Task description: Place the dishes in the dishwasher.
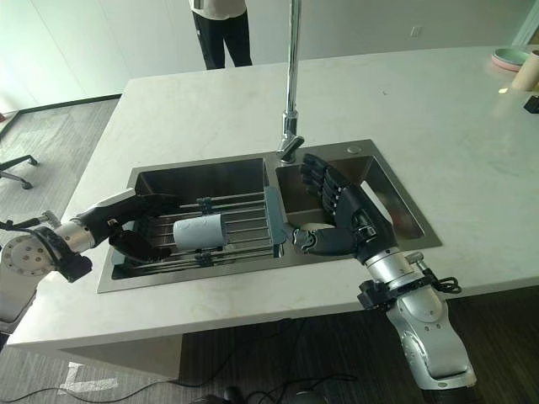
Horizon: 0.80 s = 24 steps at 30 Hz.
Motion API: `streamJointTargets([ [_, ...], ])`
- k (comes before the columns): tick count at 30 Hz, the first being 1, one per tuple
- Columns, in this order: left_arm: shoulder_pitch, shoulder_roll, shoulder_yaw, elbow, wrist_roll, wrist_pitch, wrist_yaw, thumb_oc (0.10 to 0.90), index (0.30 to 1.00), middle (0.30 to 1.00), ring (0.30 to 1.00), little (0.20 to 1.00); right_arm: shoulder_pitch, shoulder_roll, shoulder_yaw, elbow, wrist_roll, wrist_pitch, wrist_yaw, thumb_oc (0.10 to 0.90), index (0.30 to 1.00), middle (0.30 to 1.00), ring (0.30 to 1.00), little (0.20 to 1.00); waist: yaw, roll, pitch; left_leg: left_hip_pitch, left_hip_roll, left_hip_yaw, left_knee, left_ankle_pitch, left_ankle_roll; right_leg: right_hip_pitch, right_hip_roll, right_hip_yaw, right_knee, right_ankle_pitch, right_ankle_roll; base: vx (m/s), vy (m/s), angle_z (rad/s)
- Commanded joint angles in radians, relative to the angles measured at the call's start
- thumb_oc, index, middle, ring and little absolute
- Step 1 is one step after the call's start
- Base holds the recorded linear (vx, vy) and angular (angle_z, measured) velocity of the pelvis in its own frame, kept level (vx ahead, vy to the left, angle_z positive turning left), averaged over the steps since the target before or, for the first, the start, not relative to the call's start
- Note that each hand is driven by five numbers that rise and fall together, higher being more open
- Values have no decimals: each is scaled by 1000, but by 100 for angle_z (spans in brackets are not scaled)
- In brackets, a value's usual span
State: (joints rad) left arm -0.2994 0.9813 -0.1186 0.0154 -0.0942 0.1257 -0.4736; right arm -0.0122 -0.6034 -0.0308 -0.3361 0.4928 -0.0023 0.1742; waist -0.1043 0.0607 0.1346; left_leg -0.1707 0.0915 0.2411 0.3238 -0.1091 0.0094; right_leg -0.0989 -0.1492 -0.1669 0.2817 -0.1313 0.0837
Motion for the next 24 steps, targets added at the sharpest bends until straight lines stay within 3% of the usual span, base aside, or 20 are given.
streamJointTargets([
  [1,-165,11,25,30,2,-21,27,800,900,900,900,900,-132,-37,-23,-50,57,-78,15,800,900,900,900,900,5,17,-78,77,74,-23,-24,-107,-99,-1,-26,-37,18,-65,80,15,18,-6],
  [24,-238,-15,-24,201,105,-61,49,800,900,900,900,900,-141,-38,-32,-23,31,-57,71,800,900,900,900,900,-22,9,-86,95,81,6,-24,-111,-96,3,-11,-12,18,-66,79,11,7,-5],
])
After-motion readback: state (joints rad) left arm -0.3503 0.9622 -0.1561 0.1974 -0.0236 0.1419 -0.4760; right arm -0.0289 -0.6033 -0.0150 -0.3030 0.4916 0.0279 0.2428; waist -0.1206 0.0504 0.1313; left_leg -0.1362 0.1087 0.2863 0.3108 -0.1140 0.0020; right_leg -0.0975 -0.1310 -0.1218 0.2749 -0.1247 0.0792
